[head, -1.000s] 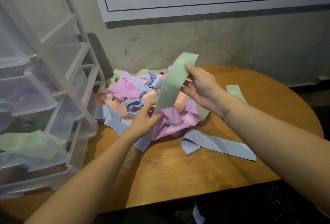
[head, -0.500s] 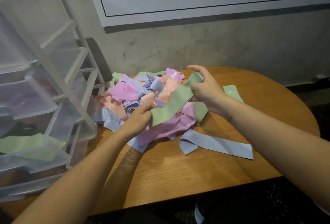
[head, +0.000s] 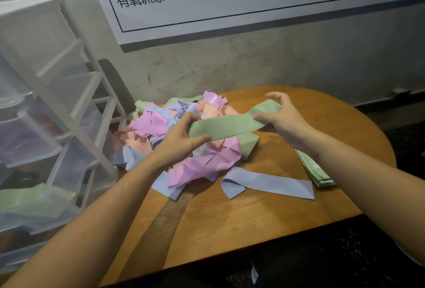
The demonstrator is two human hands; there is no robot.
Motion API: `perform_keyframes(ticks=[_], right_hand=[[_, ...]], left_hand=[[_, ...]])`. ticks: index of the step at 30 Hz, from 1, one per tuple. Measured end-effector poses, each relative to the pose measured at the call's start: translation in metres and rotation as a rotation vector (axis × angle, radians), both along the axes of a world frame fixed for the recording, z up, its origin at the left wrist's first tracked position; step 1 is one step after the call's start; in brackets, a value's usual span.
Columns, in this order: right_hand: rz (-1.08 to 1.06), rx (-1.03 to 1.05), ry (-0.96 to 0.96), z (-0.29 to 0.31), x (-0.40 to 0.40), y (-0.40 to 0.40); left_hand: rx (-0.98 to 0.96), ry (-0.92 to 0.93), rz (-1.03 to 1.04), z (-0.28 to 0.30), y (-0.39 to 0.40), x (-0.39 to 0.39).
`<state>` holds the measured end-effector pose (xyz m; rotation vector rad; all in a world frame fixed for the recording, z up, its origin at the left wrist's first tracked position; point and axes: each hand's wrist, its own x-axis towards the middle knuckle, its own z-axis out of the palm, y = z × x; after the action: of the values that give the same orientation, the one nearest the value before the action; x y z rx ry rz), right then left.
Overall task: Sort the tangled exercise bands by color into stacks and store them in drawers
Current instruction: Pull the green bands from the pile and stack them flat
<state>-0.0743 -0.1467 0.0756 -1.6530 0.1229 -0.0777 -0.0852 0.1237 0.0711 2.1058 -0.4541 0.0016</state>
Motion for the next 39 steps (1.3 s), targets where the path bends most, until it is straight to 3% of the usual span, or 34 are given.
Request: perform_keyframes(ticks=[3, 7, 11, 14, 18, 23, 25, 31, 36, 39], right_hand=[[-0.093, 0.152, 0.021, -0.001, -0.004, -0.022], [-0.128, 0.294, 0.02, -0.004, -0.01, -0.05], [-0.15, 0.446, -0.017, 0.001, -0.019, -0.077], [-0.151, 0.554, -0.02, 0.007, -0.027, -0.092], [-0.052, 0.455, 0.005, 0.012, -0.038, -0.101], [-0.014, 0.338, 0.0, 0.011, -0.046, -0.111], [0.003, 0.295, -0.019, 0.01, -0.047, -0.114], [0.088, 0.157, -0.094, 0.01, -0.052, -0.117], [-0.001, 0.192, -0.158, 0.01, -0.047, -0.118], [-0.023, 0.258, -0.103, 0.003, -0.045, -0.119]], left_hand=[[-0.018, -0.048, 0.011, 0.002, -0.017, 0.001], [-0.041, 0.022, -0.065, 0.001, -0.05, -0.002], [0.05, 0.042, -0.15, -0.008, -0.083, -0.006], [0.163, 0.176, -0.206, -0.025, -0.099, -0.002], [0.241, 0.36, -0.356, -0.038, -0.123, -0.003], [0.44, 0.296, -0.528, -0.034, -0.151, 0.003], [0.393, 0.272, -0.488, -0.031, -0.159, 0.006], [-0.077, 0.145, -0.381, 0.005, -0.196, 0.0], [-0.116, 0.205, -0.393, 0.03, -0.217, -0.003], [-0.213, 0.258, -0.386, 0.038, -0.225, -0.002]])
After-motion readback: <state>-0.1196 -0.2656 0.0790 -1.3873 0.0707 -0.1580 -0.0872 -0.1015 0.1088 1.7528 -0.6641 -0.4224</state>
